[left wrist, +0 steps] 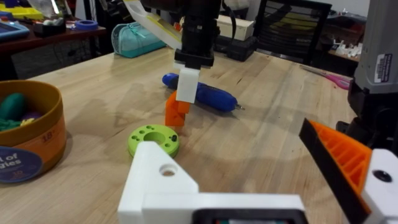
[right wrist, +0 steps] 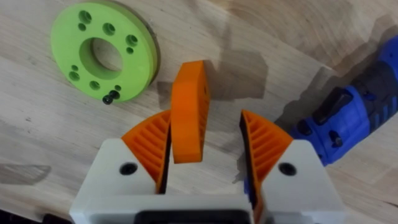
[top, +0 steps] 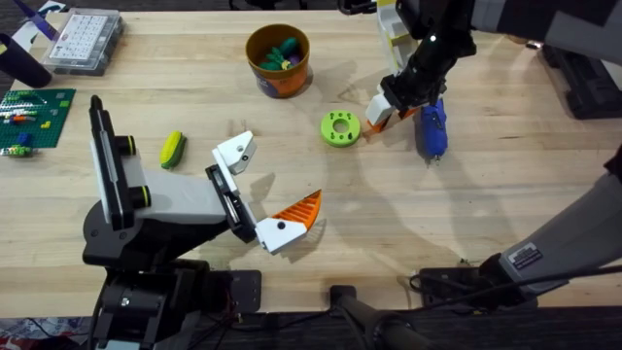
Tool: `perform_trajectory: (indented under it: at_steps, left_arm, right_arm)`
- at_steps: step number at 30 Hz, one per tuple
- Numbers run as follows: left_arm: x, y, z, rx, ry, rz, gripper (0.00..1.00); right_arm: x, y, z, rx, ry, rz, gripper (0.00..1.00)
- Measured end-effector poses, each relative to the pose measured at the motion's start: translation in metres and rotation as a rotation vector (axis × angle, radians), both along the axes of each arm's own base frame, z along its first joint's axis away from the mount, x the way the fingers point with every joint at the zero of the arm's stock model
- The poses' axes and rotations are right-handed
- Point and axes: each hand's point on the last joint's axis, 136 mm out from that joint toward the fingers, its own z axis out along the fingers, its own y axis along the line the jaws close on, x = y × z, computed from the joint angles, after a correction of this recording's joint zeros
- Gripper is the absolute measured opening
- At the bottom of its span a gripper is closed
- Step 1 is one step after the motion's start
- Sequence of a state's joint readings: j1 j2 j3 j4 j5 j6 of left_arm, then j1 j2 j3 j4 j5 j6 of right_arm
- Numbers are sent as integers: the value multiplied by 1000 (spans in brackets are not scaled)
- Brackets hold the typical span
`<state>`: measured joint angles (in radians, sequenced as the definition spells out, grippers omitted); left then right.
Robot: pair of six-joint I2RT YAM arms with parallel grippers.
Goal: Pick up the gripper from the table and insert it into the empty holder that is missing its gripper. Then pick up a screw, insert it into the mounting hole, and use the screwdriver to tighten it. Finally, clean up the table by picking up the vegetable and placing it into the bucket.
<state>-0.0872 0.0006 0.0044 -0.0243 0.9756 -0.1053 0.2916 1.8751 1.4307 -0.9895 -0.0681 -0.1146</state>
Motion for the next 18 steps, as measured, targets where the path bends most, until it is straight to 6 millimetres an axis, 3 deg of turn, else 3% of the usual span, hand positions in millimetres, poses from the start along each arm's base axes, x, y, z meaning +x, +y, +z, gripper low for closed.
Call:
perform_trajectory:
  at_steps: [9, 18]
  left_arm:
    - [0, 0, -2, -1, 18, 3, 991]
    - [0, 0, -2, -1, 18, 3, 991]
  right_arm:
    - [3, 3, 2, 14, -8, 0, 626]
    - [-7, 2, 4, 7, 25, 76, 626]
